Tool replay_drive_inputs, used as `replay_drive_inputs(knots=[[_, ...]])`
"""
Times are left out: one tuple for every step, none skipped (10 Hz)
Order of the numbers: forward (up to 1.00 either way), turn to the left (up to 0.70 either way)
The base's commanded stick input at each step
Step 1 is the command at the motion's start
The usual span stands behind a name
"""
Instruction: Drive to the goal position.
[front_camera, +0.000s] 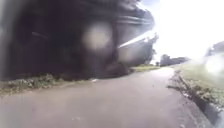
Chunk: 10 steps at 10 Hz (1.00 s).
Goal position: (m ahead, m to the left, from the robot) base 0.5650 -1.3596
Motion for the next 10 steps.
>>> replay_drive_inputs(knots=[[0.45,-0.27],[0.45,-0.27],[0.45,-0.27],[0.45,-0.27],[0.45,-0.27],[0.45,-0.27],[0.45,-0.27],[0.45,-0.27],[0.45,-0.27],[0.45,-0.27]])
